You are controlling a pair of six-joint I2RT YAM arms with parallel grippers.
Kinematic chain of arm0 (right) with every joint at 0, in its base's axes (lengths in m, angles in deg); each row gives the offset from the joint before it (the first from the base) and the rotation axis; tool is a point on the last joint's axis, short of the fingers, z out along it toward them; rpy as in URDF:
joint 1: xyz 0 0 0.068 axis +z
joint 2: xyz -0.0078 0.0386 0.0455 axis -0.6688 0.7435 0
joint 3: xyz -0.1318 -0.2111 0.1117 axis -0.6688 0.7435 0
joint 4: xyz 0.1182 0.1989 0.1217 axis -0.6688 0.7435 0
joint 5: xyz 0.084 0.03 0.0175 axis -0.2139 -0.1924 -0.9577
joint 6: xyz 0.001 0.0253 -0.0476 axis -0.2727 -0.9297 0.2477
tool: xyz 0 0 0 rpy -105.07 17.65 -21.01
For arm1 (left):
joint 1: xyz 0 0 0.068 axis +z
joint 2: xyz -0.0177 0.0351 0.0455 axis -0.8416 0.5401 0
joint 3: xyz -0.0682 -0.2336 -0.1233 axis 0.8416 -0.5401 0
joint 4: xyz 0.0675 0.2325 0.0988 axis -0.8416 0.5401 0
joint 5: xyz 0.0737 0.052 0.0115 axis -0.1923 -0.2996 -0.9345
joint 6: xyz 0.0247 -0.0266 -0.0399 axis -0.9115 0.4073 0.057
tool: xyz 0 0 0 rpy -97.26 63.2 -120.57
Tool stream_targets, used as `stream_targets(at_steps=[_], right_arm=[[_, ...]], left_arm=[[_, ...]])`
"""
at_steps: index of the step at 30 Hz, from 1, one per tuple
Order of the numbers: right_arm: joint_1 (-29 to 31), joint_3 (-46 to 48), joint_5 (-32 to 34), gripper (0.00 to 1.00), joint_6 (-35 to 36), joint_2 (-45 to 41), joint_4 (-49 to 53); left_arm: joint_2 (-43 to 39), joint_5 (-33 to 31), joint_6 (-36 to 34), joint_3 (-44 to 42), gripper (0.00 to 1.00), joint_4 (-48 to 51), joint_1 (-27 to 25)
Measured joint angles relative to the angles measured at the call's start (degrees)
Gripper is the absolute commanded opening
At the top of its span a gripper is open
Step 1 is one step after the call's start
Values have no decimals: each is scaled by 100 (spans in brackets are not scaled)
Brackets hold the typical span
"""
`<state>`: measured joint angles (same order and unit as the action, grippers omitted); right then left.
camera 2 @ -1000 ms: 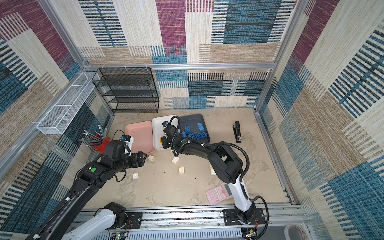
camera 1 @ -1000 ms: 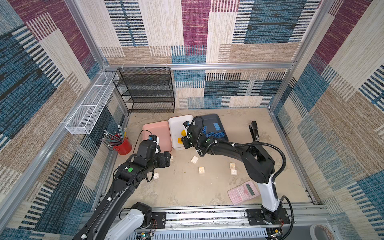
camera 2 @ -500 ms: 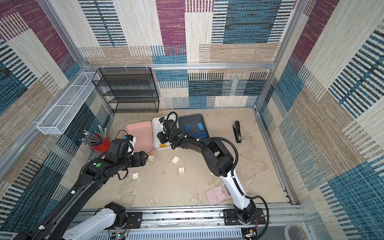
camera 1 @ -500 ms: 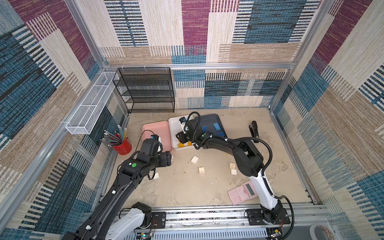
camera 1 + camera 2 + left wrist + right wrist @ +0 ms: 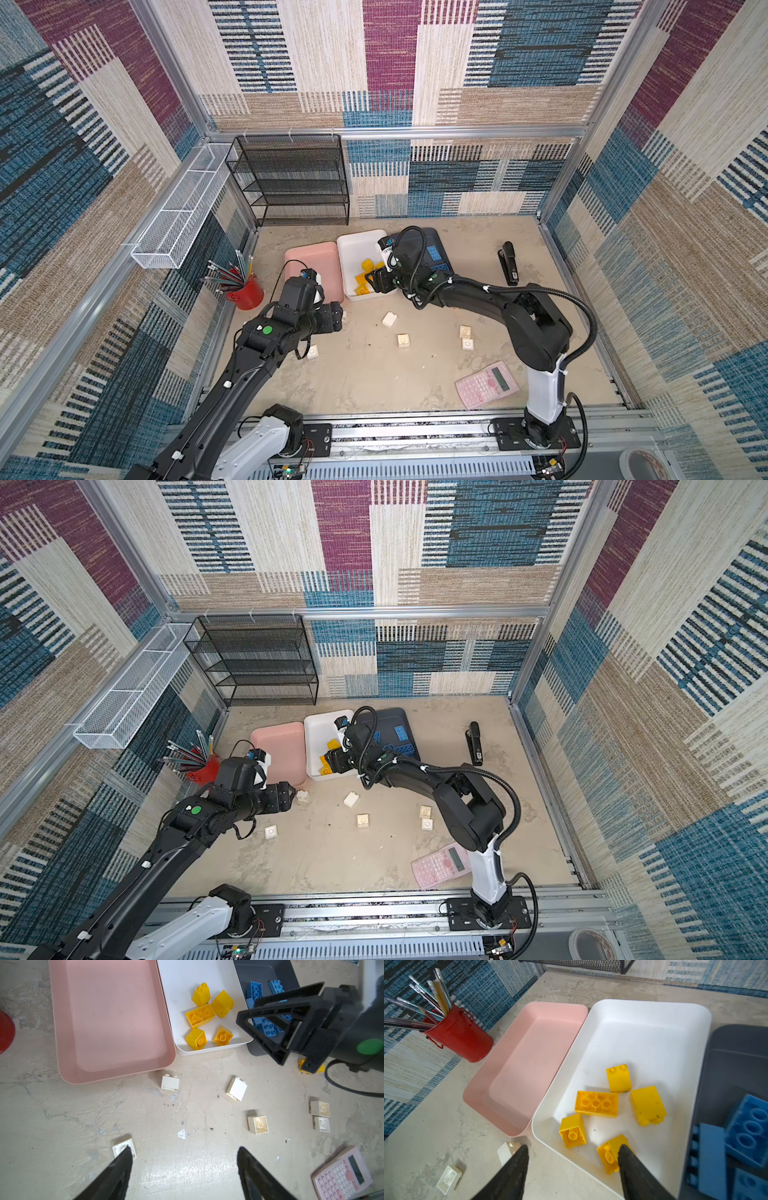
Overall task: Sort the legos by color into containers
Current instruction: 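Withdraw the right gripper from the white tray, then lower the right gripper to the yellow brick while the left arm draws back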
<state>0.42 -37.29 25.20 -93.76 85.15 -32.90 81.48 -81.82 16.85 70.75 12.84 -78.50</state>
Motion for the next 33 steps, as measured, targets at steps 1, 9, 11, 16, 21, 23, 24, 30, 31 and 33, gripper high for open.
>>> stream_targets(at_steps=[1,9,11,16,21,23,24,30,31,33], right_arm=[[-4,201,59,75,-2,-205,-13],[-87,1709,568,99,-166,-1808,11],[-144,2052,728,99,-238,-2232,59],[-343,2756,1255,99,-601,-3176,282],[-601,3239,1810,99,-1069,-3797,640],[-728,3412,1989,99,-1226,-3982,769],[-782,3488,2063,99,-1283,-4052,824],[-1233,3930,2339,99,-1550,-4148,922],[-1290,3967,2396,99,-1598,-4092,920],[-1316,3982,2420,99,-1620,-3917,914]], left_arm=[[0,61,44,-13,79,-28,-11],[57,455,627,-247,79,-385,-339],[131,442,833,-249,78,-452,-527],[409,337,1016,-249,79,-695,-1088],[946,160,1167,-249,78,-1051,-1545],[1200,125,1217,-247,78,-1200,-1696],[1318,125,1252,-247,79,-1272,-1757],[1941,122,1298,-190,78,-1648,-2050],[2028,120,1300,-188,78,-1696,-2083],[2153,118,1311,-188,78,-1777,-2131]])
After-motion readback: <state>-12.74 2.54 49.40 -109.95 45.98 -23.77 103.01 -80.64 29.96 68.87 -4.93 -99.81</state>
